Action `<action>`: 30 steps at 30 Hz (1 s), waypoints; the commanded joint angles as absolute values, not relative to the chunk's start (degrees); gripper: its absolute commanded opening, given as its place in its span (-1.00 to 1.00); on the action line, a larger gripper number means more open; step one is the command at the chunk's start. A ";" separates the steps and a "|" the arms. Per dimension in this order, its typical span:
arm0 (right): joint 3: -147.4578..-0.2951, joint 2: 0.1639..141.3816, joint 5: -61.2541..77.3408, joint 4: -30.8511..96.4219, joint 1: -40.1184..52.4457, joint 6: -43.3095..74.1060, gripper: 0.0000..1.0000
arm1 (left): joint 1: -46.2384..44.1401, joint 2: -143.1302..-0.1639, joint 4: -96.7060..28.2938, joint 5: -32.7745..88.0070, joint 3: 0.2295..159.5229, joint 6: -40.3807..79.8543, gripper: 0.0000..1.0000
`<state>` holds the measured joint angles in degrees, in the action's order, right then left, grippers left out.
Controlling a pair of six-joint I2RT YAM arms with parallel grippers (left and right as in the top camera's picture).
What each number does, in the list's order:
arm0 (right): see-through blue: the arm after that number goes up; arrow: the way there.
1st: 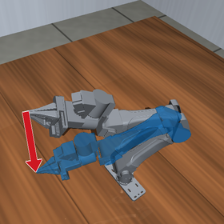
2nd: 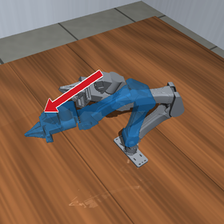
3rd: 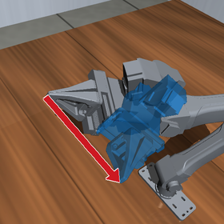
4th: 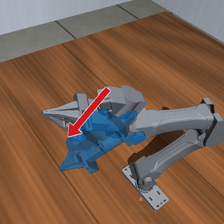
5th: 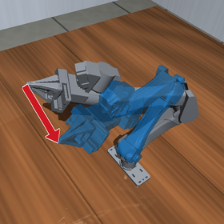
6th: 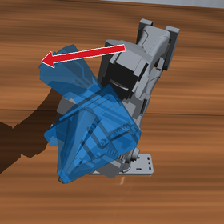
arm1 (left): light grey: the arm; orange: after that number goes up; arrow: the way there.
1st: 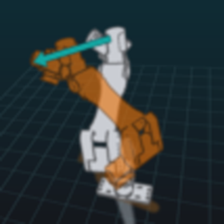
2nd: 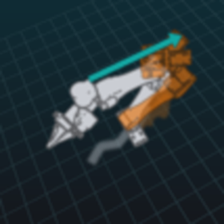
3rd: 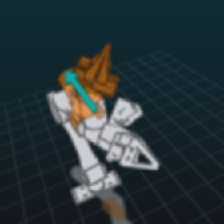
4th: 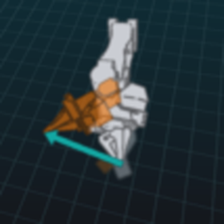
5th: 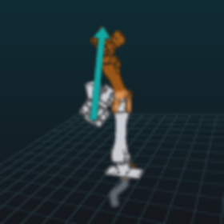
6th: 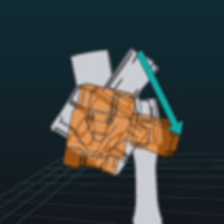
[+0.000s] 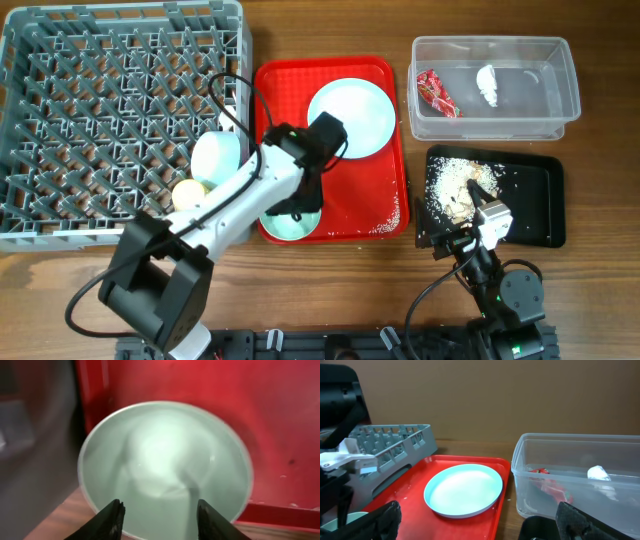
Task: Sort waste into correct bins and load items into the dishwasher rack
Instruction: 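Grasp the mint-green bowl on the red tray with the left gripper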
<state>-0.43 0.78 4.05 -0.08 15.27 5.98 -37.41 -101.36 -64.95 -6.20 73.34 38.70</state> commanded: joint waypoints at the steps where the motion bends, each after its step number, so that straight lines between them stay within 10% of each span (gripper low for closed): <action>1: -0.30 0.21 4.49 -0.25 15.03 6.39 0.99 | -36.80 -100.88 -59.59 -0.93 73.17 36.16 -0.19; 12: -0.30 0.21 4.49 -0.25 15.03 6.42 0.99 | -45.60 -103.35 -58.87 -11.20 73.38 43.42 -0.52; 17: -0.30 0.21 4.49 -0.25 15.03 6.39 0.99 | -40.29 -99.00 -66.04 -14.81 73.82 45.89 -0.18; 30: -0.30 0.21 4.49 -0.27 15.03 6.39 1.00 | -33.76 -100.31 -60.03 -12.82 63.18 43.81 -0.21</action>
